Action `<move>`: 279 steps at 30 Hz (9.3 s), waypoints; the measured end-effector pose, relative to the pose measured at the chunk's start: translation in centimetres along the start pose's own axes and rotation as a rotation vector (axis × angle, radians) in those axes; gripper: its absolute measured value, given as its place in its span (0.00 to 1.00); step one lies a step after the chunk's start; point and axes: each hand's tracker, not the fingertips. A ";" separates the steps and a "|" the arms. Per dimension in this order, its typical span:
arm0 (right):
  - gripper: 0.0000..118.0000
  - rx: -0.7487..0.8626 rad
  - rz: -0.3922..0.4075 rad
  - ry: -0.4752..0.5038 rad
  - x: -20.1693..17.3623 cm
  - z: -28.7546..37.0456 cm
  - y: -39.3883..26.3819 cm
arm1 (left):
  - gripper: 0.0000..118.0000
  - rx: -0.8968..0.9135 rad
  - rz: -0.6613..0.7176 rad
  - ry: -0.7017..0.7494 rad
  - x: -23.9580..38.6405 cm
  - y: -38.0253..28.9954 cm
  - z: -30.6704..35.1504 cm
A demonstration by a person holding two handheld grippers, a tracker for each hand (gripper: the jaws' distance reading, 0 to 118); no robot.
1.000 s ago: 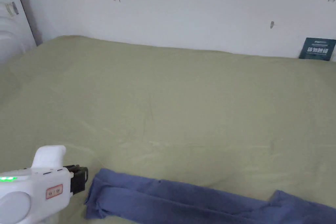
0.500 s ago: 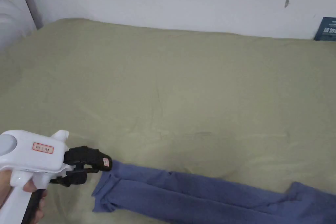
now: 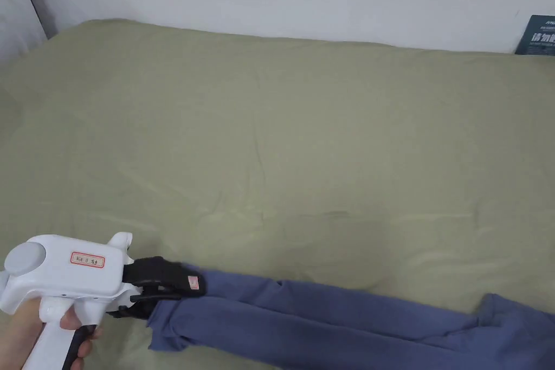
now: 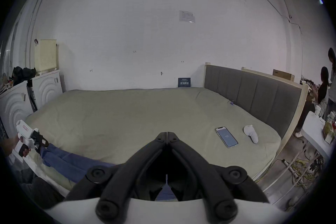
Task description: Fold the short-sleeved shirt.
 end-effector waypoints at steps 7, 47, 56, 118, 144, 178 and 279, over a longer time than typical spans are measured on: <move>0.00 -0.008 -0.013 0.030 -0.7 0.4 -0.2 | 0.08 0.049 0.076 0.036 -0.2 -0.6 0.0; 0.00 0.003 -0.092 0.090 2.2 3.5 -1.3 | 1.00 -0.043 -0.398 0.210 22.7 -9.1 -15.5; 0.00 -0.033 -0.128 0.125 2.1 2.5 -1.9 | 0.00 0.077 -0.330 0.180 18.2 -8.0 -7.1; 0.00 -0.081 0.013 0.208 -3.4 1.1 -0.7 | 0.12 0.274 -0.053 0.071 6.1 -6.8 3.7; 0.00 -0.120 -0.039 0.169 1.0 2.2 -2.6 | 1.00 0.010 -0.454 0.309 26.6 -9.8 -15.9; 0.00 -0.354 -0.030 0.427 -5.4 -4.8 -3.3 | 0.00 -0.162 -0.273 -0.031 16.4 -10.6 -16.6; 0.00 0.216 0.121 0.170 -5.5 -4.9 10.6 | 0.00 1.026 -0.905 0.451 36.4 -13.5 -1.5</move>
